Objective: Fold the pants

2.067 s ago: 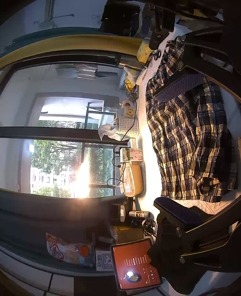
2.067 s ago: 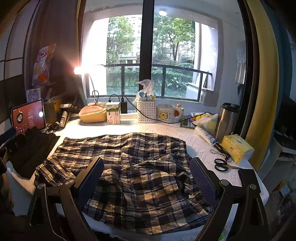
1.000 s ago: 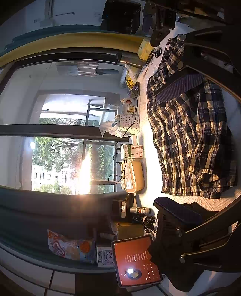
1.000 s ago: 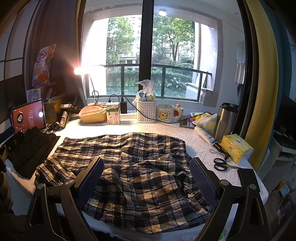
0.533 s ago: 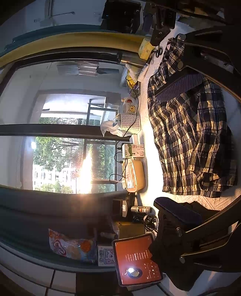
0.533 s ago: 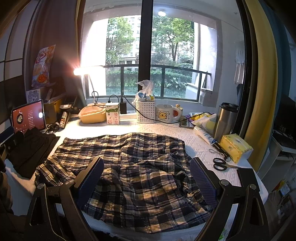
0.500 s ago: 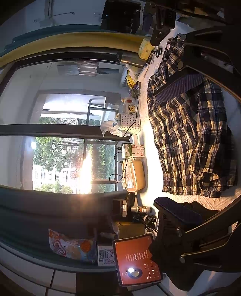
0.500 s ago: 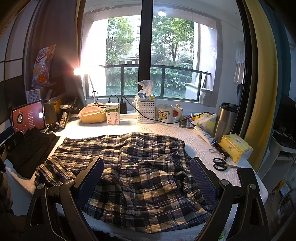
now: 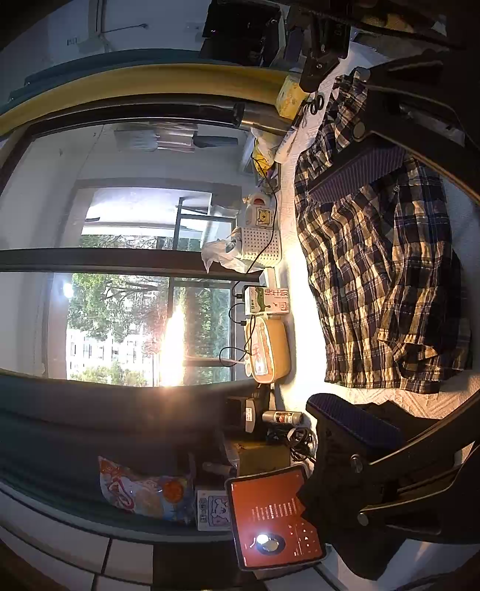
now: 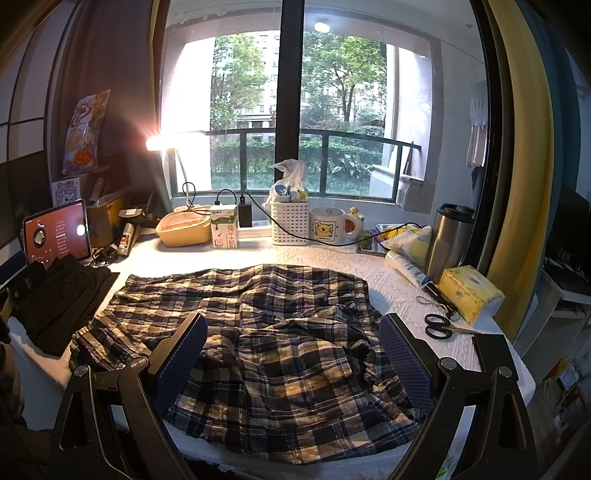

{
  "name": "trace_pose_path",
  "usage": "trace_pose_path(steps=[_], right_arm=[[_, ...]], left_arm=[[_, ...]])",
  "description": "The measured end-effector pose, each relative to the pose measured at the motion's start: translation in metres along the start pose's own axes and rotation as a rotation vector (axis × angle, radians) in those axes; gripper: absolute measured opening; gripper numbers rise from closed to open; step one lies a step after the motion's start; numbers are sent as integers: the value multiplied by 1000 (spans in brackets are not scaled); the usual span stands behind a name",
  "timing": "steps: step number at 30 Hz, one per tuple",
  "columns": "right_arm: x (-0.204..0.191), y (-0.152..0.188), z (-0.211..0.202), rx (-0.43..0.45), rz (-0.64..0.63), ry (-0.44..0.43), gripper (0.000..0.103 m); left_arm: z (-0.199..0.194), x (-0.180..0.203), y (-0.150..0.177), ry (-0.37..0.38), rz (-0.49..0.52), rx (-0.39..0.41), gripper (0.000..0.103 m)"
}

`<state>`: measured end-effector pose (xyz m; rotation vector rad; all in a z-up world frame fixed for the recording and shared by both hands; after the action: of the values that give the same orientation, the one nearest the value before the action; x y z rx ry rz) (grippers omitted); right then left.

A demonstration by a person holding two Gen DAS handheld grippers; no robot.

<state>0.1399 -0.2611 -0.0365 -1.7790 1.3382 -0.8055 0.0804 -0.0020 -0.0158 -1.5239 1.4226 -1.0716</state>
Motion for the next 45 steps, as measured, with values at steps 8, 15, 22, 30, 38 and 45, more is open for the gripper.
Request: trace_pose_path(steps=[8,15,22,30,38,45], right_arm=[[0,0,14,-26,-19,-4,95],[13,-4,64,-93,-24,0,95],[41,-15,119,-175,-33,-1,95],[85,-51,183,-237,-71,-19,95],[108,-46,274,-431,-87,-101,95],[93,-17,324,-567,-133,-170,77]], left_arm=[[21,-4,-8,-7,51,-22,102],[84,-34,-12,-43,49,-144,102],[155,-72,14,-97,70,-326,102],[231,-101,46,-64,68,-567,102],[270,-96,92,-4,100,-790,95],[262,-70,87,58,147,-725,33]])
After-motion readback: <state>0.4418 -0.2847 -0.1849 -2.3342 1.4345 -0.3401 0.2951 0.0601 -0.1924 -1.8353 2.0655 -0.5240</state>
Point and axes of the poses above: each gripper's, at about its wrist camera, not at the fingertips, and z roughly the way its jaws point, x to its right, y to its underside, the point moved 9 cm from there along z, roughly the way its jaws point, and after that the axes turned 5 degrees about -x, right-handed, at the moved point
